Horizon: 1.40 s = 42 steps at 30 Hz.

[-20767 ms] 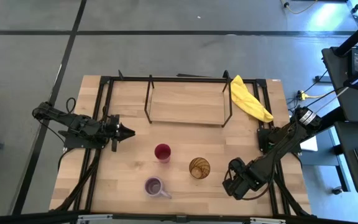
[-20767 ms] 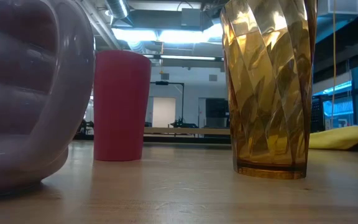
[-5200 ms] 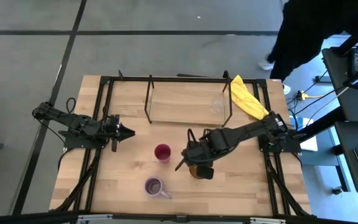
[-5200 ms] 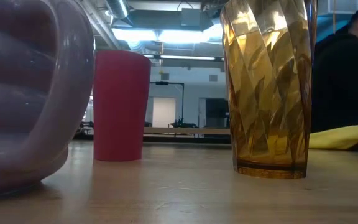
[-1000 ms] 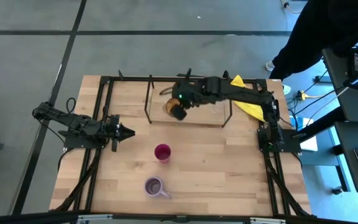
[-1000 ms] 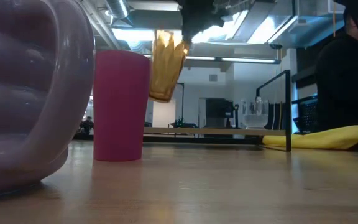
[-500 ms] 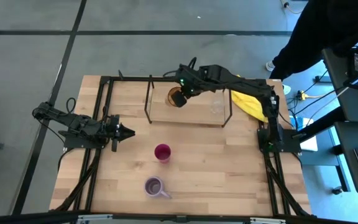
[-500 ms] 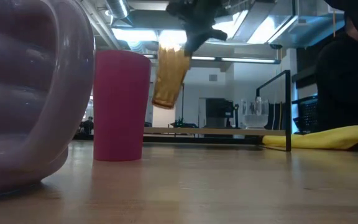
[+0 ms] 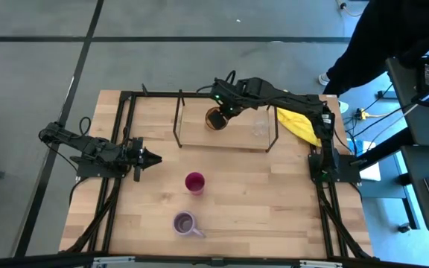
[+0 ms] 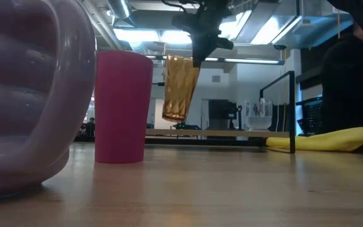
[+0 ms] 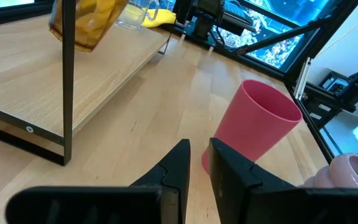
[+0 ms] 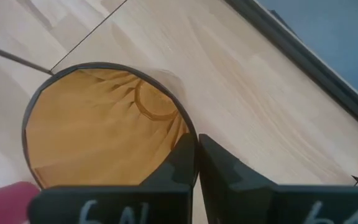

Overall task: Stack small to large cups/mugs on shelf
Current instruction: Put the brown cup on the shelf

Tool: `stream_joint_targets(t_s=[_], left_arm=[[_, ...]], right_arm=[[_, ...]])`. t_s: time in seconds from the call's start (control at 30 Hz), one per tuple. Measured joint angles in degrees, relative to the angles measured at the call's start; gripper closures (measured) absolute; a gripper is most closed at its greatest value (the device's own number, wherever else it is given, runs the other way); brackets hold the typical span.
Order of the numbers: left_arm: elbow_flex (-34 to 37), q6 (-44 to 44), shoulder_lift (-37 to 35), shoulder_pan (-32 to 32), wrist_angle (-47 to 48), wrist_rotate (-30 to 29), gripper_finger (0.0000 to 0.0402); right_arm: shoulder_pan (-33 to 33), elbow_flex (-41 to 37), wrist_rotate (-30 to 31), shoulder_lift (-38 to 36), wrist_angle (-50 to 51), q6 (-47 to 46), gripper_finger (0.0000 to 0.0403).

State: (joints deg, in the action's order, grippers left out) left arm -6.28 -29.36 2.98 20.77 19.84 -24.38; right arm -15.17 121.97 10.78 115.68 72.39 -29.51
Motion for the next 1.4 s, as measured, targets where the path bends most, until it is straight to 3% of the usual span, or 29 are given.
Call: stream_joint_targets(t_s=[0.67,1.4], left_arm=[[0.0,0.01,0.01,-0.02,0.0,0.0,0.0348],[0.0,0.02,0.01,0.0,0.0,0.0,0.0348]], right_arm=[[-3.29,-1.98,-3.57,-0.05,4.62,-0.29,0.0389],[-3.42,-2.21,-4.43,-0.07,2.49,1.51,0.0335]])
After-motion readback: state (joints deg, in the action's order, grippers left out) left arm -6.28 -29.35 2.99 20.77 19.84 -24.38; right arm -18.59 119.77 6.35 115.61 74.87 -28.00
